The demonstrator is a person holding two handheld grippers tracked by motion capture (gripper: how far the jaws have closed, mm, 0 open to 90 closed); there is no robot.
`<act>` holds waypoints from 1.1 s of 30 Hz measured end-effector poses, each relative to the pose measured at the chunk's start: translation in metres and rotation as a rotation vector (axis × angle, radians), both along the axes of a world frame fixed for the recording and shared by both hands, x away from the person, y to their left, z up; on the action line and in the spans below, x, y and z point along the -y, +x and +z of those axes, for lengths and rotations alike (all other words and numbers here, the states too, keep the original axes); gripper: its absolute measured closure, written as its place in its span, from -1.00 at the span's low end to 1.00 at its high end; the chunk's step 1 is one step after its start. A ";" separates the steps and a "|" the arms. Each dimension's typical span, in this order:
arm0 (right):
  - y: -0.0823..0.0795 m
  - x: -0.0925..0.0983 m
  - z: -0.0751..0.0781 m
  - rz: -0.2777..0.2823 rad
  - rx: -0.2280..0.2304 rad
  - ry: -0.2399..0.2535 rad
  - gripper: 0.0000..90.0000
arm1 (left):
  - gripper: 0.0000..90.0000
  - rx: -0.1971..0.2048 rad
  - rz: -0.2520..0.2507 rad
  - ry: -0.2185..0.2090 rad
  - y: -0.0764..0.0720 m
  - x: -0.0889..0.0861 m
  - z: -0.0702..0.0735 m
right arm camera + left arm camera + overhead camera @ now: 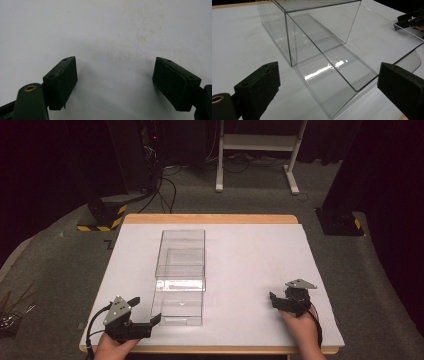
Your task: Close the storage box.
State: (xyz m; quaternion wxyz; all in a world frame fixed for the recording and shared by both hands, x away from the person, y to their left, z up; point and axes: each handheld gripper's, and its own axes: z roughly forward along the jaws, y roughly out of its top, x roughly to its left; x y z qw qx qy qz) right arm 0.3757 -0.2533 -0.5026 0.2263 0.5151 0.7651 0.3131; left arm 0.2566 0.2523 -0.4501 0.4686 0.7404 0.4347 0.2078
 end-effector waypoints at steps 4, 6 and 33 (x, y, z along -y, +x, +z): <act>0.000 0.000 0.000 0.000 0.000 0.000 -0.56 | -0.90 0.009 0.008 -0.006 0.001 0.002 -0.001; 0.000 0.000 0.000 0.000 0.000 0.001 -0.56 | -0.90 0.011 0.016 -0.008 0.002 0.002 -0.001; 0.000 0.000 0.000 0.001 -0.001 0.002 -0.56 | -0.84 -0.058 -0.004 0.029 0.009 0.005 -0.016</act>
